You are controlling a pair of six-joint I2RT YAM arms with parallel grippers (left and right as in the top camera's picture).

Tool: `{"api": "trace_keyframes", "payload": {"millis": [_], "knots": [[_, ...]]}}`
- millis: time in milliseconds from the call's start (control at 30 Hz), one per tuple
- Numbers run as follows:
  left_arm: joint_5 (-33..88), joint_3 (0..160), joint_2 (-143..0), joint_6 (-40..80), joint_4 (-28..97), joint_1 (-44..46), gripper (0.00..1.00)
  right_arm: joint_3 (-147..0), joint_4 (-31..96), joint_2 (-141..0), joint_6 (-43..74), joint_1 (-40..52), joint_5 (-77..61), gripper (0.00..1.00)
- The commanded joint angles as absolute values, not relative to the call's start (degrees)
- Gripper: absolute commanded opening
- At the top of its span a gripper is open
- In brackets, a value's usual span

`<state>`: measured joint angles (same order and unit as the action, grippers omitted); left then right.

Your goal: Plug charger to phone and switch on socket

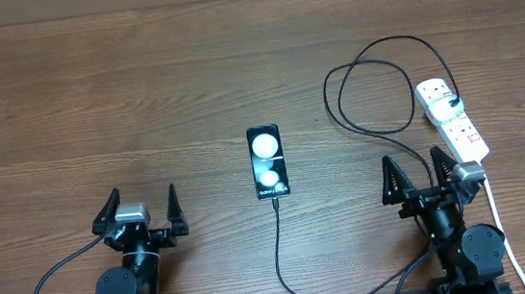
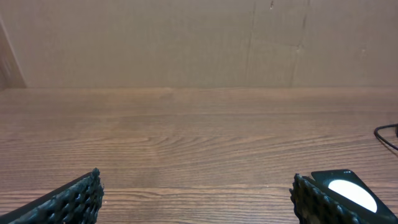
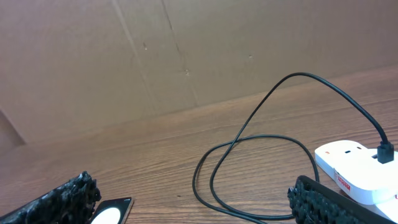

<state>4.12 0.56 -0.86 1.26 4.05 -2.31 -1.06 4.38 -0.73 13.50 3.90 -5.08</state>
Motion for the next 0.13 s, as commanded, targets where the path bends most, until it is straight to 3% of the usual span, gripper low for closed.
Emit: {"api": "trace_keyframes", "payload": {"millis": [0, 100], "knots": [[4.5, 0.3, -0.3, 0.2, 4.1, -2.6, 1.0, -0.4, 4.2, -0.2, 13.5, 4.1, -4.5, 1.0], [4.5, 0.3, -0.3, 0.2, 4.1, -2.6, 1.0, -0.4, 4.2, -0.2, 13.5, 4.1, -4.6, 1.0]]}}
